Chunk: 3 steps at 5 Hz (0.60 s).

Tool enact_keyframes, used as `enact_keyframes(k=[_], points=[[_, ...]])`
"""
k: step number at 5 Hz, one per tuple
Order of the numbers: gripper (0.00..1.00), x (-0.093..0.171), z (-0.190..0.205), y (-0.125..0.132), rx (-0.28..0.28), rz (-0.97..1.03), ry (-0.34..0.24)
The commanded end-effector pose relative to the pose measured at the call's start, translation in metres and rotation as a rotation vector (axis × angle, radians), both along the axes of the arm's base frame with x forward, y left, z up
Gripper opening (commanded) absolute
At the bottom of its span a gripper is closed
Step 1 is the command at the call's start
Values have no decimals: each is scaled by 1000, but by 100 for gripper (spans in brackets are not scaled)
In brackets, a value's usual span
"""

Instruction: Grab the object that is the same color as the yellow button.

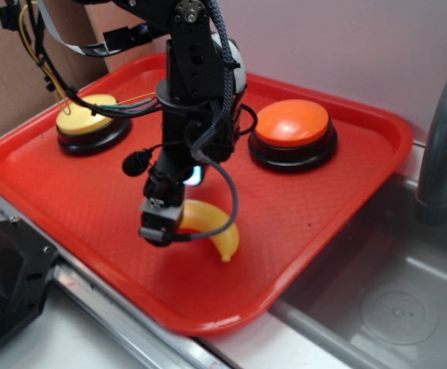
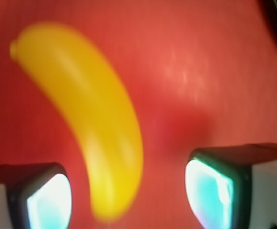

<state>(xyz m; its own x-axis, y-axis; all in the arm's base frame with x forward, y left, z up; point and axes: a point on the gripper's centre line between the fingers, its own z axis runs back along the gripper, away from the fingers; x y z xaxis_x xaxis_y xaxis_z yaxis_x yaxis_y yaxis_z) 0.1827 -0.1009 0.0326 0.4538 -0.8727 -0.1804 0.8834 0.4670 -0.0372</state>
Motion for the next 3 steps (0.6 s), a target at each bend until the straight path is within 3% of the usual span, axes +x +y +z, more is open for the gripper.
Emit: enact_keyframes(k=[1,2,3], points=[[100,-13,-1,-13,-142,-53,-21],[72,-13,-7,-9,-123,-65,-12],[0,-10,-10,-5,-90,-32,-26]])
